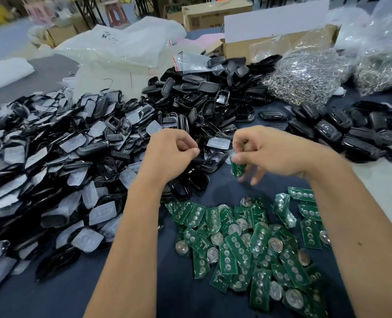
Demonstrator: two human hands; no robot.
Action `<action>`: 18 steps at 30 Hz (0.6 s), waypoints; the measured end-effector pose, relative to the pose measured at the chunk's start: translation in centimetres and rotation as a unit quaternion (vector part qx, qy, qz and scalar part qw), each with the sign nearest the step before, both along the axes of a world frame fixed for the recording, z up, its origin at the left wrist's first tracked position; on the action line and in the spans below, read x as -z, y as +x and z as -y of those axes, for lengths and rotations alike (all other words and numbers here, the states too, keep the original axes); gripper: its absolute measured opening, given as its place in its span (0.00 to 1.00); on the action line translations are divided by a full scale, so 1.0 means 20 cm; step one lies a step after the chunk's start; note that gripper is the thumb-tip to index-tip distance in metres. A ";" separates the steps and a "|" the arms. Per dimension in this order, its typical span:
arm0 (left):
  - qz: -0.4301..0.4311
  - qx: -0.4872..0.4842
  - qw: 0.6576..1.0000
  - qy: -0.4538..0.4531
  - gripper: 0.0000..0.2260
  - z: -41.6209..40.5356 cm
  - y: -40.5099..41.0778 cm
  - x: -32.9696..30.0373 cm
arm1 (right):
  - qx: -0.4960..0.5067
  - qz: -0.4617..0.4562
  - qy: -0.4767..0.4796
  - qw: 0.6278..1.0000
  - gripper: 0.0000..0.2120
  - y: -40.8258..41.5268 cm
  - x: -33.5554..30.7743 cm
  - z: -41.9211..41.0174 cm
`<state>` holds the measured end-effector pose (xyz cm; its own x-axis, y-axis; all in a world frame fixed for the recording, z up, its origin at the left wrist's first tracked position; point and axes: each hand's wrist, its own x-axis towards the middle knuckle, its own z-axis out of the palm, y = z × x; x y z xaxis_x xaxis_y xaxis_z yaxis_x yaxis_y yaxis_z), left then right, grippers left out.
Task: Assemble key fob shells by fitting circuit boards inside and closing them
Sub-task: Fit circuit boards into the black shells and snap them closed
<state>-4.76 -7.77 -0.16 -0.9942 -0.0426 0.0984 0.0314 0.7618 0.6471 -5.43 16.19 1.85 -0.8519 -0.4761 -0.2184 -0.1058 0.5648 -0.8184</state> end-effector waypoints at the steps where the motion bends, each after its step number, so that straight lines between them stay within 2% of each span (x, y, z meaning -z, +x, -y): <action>1: 0.045 0.023 0.999 -0.009 0.05 0.02 0.01 -0.02 | 0.026 -0.005 -0.045 0.999 0.06 -0.01 0.02 0.03; 4: 0.141 0.063 0.986 -0.066 0.14 0.07 0.04 -0.05 | 0.096 -0.036 -0.151 0.983 0.06 -0.05 0.08 0.13; 6: 0.148 0.060 0.985 -0.068 0.16 0.09 0.05 -0.05 | 0.138 -0.071 -0.189 0.970 0.06 -0.08 0.12 0.18; 8: 0.132 0.052 0.989 -0.036 0.13 0.11 0.05 -0.03 | 0.163 -0.102 -0.213 0.958 0.07 -0.10 0.16 0.21; 10: 0.114 0.048 0.992 0.040 0.10 0.12 0.05 -0.02 | 0.181 -0.116 -0.235 0.948 0.12 -0.10 0.20 0.22; 12: 0.102 0.033 0.982 0.158 0.07 0.12 0.06 -0.01 | 0.200 -0.110 -0.264 0.937 0.13 -0.09 0.24 0.23; 15: 0.100 -0.036 0.939 0.328 0.08 0.08 0.05 0.01 | 0.256 -0.115 -0.318 0.906 0.07 -0.09 0.26 0.24; 18: 0.083 -0.079 0.892 0.438 0.08 0.01 0.01 0.02 | 0.325 -0.139 -0.361 0.863 0.04 -0.09 0.26 0.22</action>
